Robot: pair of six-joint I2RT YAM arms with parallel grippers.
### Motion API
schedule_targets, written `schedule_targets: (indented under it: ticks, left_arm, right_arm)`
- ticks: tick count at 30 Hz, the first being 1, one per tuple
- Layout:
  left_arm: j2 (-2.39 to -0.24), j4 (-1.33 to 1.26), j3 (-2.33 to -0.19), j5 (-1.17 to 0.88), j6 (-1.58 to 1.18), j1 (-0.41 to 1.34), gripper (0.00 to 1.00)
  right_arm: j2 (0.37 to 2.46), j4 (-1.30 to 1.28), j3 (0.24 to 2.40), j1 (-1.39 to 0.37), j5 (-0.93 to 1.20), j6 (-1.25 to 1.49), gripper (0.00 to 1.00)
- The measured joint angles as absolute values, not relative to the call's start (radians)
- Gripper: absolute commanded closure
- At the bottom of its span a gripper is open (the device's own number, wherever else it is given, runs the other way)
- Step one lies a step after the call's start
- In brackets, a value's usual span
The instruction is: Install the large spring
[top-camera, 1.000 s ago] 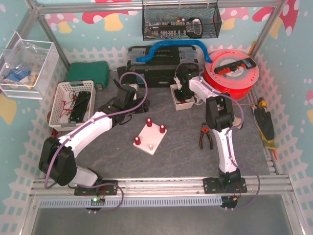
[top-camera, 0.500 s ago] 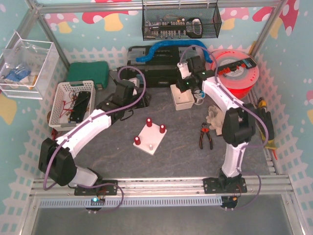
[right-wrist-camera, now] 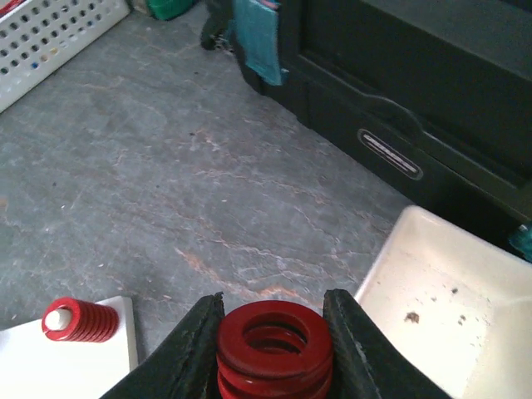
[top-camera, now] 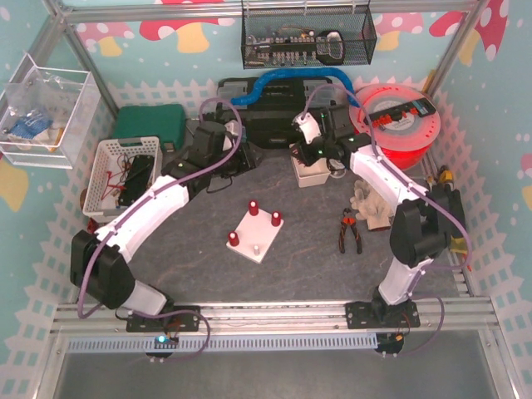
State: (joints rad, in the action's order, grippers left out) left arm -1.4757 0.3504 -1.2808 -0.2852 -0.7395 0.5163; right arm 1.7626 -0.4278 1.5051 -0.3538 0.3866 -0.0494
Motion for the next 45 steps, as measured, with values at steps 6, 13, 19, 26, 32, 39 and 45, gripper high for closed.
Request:
schedule_targets:
  ticks: [6, 13, 19, 26, 32, 39, 45]
  left_arm:
    - [-1.512, 0.373, -1.325, -0.354, -0.779, 0.461, 0.51]
    - [-1.522, 0.41, -1.348, -0.453, -0.76, 0.44, 0.5]
    - [-1.534, 0.43, -1.348, -0.535, -0.708, 0.45, 0.49]
    - [-1.566, 0.437, -1.348, -0.611, -0.669, 0.469, 0.5]
    - [-1.605, 0.437, -1.349, -0.646, -0.647, 0.482, 0.53]
    - [-1.636, 0.437, -1.364, -0.652, -0.635, 0.484, 0.58]
    - [-1.671, 0.445, -1.38, -0.647, -0.617, 0.483, 0.7]
  right_arm:
    - [1.632, -0.266, 1.319, -0.451, 0.385, -0.122, 0.9]
    - [1.481, -0.084, 1.121, -0.549, 0.35, -0.223, 0.9]
    - [1.47, 0.004, 1.065, -0.583, 0.304, -0.267, 0.9]
    - [1.47, 0.035, 1.063, -0.607, 0.27, -0.292, 0.9]
    - [1.47, 0.037, 1.063, -0.62, 0.251, -0.303, 0.9]
    - [1.475, 0.029, 1.063, -0.626, 0.223, -0.316, 0.9]
    - [1.493, 0.023, 1.064, -0.63, 0.201, -0.332, 0.9]
